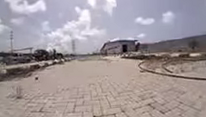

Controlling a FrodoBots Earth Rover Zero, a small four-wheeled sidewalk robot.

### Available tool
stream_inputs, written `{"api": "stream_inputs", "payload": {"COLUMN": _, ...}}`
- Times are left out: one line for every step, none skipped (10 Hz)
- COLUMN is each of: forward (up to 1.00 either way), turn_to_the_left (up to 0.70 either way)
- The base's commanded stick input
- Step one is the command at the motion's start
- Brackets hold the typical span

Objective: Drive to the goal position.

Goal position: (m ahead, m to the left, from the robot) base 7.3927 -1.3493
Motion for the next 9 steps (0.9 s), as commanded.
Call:
{"api": "stream_inputs", "payload": {"forward": 0.7, "turn_to_the_left": 0.14}}
{"api": "stream_inputs", "payload": {"forward": 0.7, "turn_to_the_left": 0.14}}
{"api": "stream_inputs", "payload": {"forward": 0.7, "turn_to_the_left": 0.14}}
{"api": "stream_inputs", "payload": {"forward": 0.7, "turn_to_the_left": 0.14}}
{"api": "stream_inputs", "payload": {"forward": 0.7, "turn_to_the_left": 0.14}}
{"api": "stream_inputs", "payload": {"forward": 0.7, "turn_to_the_left": 0.14}}
{"api": "stream_inputs", "payload": {"forward": 0.7, "turn_to_the_left": 0.14}}
{"api": "stream_inputs", "payload": {"forward": 0.7, "turn_to_the_left": 0.14}}
{"api": "stream_inputs", "payload": {"forward": 0.7, "turn_to_the_left": 0.14}}
